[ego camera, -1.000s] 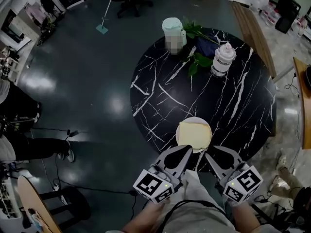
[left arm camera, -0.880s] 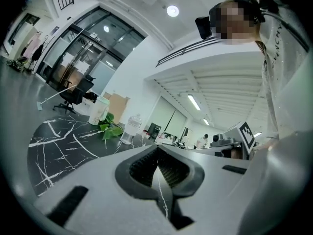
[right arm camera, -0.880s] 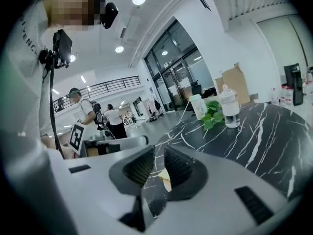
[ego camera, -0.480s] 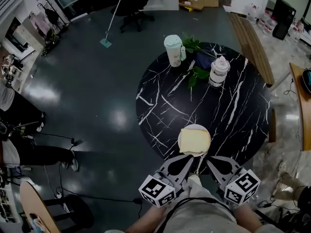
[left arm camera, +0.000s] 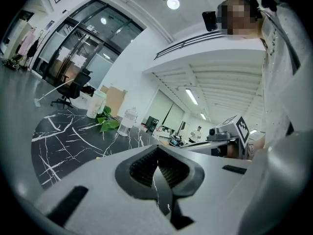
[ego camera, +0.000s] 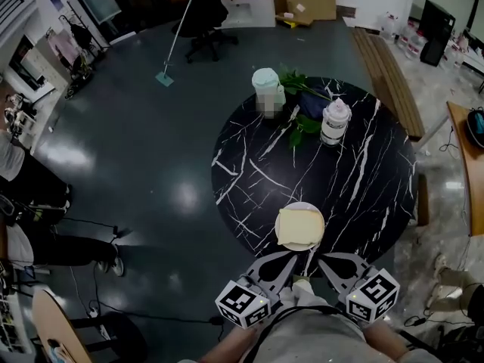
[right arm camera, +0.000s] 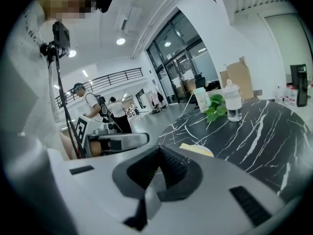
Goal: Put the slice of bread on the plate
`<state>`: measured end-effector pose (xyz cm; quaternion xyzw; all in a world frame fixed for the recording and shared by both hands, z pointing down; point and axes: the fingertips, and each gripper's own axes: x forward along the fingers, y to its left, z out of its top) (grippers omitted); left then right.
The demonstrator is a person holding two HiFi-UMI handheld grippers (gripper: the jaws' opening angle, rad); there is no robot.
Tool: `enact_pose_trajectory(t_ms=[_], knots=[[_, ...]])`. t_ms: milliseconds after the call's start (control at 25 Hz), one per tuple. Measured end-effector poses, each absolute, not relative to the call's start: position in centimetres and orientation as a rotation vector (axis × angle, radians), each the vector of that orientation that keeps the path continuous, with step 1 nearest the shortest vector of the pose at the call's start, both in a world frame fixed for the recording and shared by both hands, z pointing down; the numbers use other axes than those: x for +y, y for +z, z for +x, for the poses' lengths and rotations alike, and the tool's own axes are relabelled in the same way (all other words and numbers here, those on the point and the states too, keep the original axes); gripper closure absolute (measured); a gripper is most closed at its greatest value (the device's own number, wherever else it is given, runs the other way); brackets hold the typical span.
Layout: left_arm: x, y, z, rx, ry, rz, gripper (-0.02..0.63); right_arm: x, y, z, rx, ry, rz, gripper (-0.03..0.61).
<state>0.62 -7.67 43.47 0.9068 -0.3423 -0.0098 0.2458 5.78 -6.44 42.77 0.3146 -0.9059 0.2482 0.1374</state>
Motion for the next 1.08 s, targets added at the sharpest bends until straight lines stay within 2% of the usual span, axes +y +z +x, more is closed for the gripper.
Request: enact_pose_trajectory(t_ms=[1080], knots=[[-8.1, 44.0, -0.8, -0.978, -0.006, 2.442, 0.606, -6.4, 43.6, 5.4, -2.607, 0.754, 0.844, 0.569]])
